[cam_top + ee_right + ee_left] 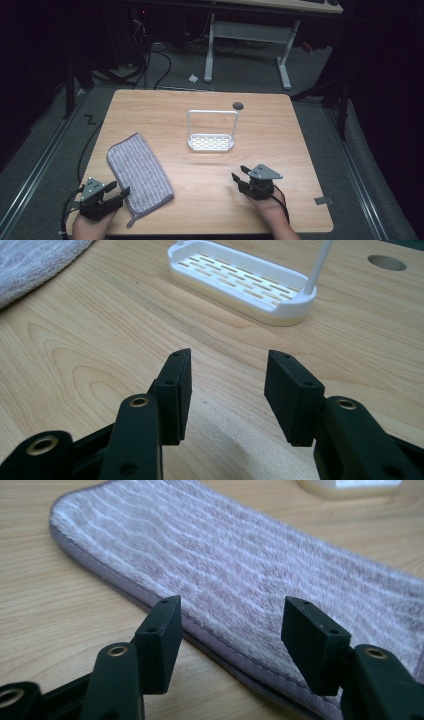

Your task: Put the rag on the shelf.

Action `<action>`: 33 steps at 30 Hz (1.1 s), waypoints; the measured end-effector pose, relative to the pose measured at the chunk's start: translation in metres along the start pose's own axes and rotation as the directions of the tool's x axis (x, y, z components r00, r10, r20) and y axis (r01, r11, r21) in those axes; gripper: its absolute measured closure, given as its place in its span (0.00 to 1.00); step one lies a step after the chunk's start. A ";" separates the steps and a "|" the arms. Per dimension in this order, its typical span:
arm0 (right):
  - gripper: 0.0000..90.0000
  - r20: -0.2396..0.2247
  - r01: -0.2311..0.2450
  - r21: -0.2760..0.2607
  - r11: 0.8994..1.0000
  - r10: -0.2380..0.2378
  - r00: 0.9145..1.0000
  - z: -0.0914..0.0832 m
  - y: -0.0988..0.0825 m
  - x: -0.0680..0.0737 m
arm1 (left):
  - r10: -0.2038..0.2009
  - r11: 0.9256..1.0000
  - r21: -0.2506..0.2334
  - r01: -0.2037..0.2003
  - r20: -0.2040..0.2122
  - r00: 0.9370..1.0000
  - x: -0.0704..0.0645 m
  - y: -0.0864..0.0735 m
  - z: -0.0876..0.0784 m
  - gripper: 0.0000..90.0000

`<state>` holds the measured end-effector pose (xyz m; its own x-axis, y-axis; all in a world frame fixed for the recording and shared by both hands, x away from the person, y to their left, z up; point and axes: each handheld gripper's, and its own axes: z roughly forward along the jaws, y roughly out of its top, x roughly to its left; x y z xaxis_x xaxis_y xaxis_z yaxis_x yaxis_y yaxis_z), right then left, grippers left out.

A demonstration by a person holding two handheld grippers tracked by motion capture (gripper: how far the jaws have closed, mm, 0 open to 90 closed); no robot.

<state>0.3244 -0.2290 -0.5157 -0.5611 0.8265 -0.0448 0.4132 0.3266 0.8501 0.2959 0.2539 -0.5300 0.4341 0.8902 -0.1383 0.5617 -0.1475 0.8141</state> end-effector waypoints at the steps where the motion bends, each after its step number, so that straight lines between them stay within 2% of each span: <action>1: 0.60 0.002 -0.004 0.001 1.000 0.004 1.000 -0.001 0.000 0.000 | -0.008 1.000 0.001 0.008 0.007 1.000 0.000 0.000 0.001 0.45; 5: 0.60 0.015 0.005 -0.003 1.000 -0.005 1.000 -0.005 -0.001 0.000 | -0.025 1.000 -0.013 0.025 0.037 0.999 0.000 0.003 0.004 0.48; 7: 0.60 0.017 0.000 -0.003 1.000 0.000 1.000 -0.005 -0.001 0.000 | -0.034 0.999 -0.018 0.035 0.049 0.998 -0.001 0.006 0.005 0.55; 8: 0.60 0.021 -0.005 -0.002 1.000 0.005 1.000 -0.005 -0.001 0.000 | -0.030 0.999 -0.026 0.031 0.059 0.998 -0.006 0.012 0.007 0.63; 9: 0.60 0.021 -0.002 0.000 1.000 0.002 1.000 -0.004 -0.001 0.000 | -0.030 0.999 -0.026 0.031 0.059 0.998 -0.006 0.012 0.007 0.69; 10: 0.60 0.021 -0.002 0.000 1.000 0.002 1.000 -0.004 -0.001 0.000 | -0.019 1.000 -0.012 0.020 0.058 0.998 -0.012 0.018 0.010 0.69; 11: 0.60 0.025 0.003 0.008 1.000 -0.003 1.000 -0.002 -0.001 0.001 | 0.009 1.000 0.026 -0.010 0.055 0.998 -0.021 0.023 0.017 0.94; 12: 0.60 0.025 0.003 0.008 1.000 -0.003 1.000 -0.002 -0.001 0.001 | 0.009 1.000 0.026 -0.010 0.055 0.998 -0.021 0.023 0.017 1.00; 13: 0.60 0.024 0.002 0.013 1.000 -0.003 1.000 0.000 -0.001 0.003 | 0.010 0.994 0.109 -0.018 0.075 0.997 -0.026 0.023 0.032 1.00; 14: 0.60 0.024 0.003 0.015 1.000 -0.003 1.000 0.000 0.000 0.004 | 0.011 0.991 0.133 -0.021 0.076 0.997 -0.027 0.020 0.037 1.00; 16: 0.60 0.023 0.010 0.012 1.000 -0.011 1.000 0.001 0.000 0.006 | 0.024 0.991 0.126 -0.034 0.080 0.997 -0.028 0.018 0.038 1.00; 17: 0.60 0.022 0.015 0.010 1.000 -0.015 1.000 0.000 0.001 0.007 | 0.058 0.989 0.134 -0.067 0.070 0.996 -0.032 0.018 0.038 1.00; 18: 0.61 0.021 0.019 0.007 1.000 -0.019 1.000 0.000 0.001 0.007 | 0.072 0.988 0.130 -0.080 0.070 0.995 -0.034 0.017 0.038 1.00; 20: 0.61 0.016 0.019 0.007 1.000 -0.019 1.000 -0.001 0.001 0.008 | 0.076 0.988 0.127 -0.086 0.080 0.994 -0.037 0.016 0.037 1.00; 21: 0.61 0.015 0.017 0.008 1.000 -0.017 1.000 0.000 0.001 0.007 | 0.080 0.987 0.129 -0.094 0.110 0.991 -0.045 0.015 0.038 1.00; 22: 0.61 0.015 0.017 0.008 1.000 -0.017 1.000 0.000 0.001 0.007 | 0.080 0.987 0.129 -0.094 0.110 0.991 -0.045 0.015 0.038 1.00; 23: 0.61 0.012 0.013 0.011 1.000 -0.013 1.000 0.000 0.001 0.007 | 0.103 0.984 0.131 -0.122 0.142 0.984 -0.056 0.014 0.038 1.00; 24: 0.61 0.012 0.013 0.011 1.000 -0.013 1.000 0.000 0.001 0.007 | 0.103 0.984 0.131 -0.122 0.142 0.984 -0.056 0.014 0.038 1.00; 25: 0.61 0.009 0.014 0.010 1.000 -0.014 1.000 0.000 0.001 0.008 | 0.123 0.980 0.129 -0.149 0.188 0.974 -0.071 0.012 0.040 1.00; 28: 0.61 0.002 0.019 0.007 1.000 -0.019 1.000 0.000 0.002 0.010 | 0.158 0.972 0.131 -0.195 0.249 0.955 -0.093 0.010 0.042 1.00; 29: 0.61 0.002 0.019 0.007 1.000 -0.019 1.000 0.000 0.002 0.010 | 0.158 0.972 0.131 -0.195 0.249 0.955 -0.093 0.010 0.042 1.00; 30: 0.61 -0.002 0.024 0.007 1.000 -0.024 1.000 0.001 0.002 0.012 | 0.179 0.967 0.129 -0.222 0.280 0.943 -0.106 0.010 0.045 1.00; 31: 0.61 -0.002 0.024 0.007 1.000 -0.024 1.000 0.001 0.002 0.012 | 0.179 0.967 0.129 -0.222 0.280 0.943 -0.106 0.010 0.045 1.00; 32: 0.61 -0.004 0.021 0.007 1.000 -0.021 1.000 0.001 0.002 0.012 | 0.194 0.961 0.131 -0.243 0.303 0.933 -0.114 0.011 0.047 1.00; 33: 0.61 -0.008 0.023 0.007 1.000 -0.023 1.000 0.002 0.002 0.013 | 0.199 0.960 0.128 -0.250 0.320 0.926 -0.120 0.011 0.049 1.00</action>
<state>0.3197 -0.2162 -0.5154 -0.5765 0.8149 -0.0601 0.4053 0.3491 0.8449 0.2841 0.1246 -0.5323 0.7390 0.6575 -0.1469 0.5207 -0.4191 0.7438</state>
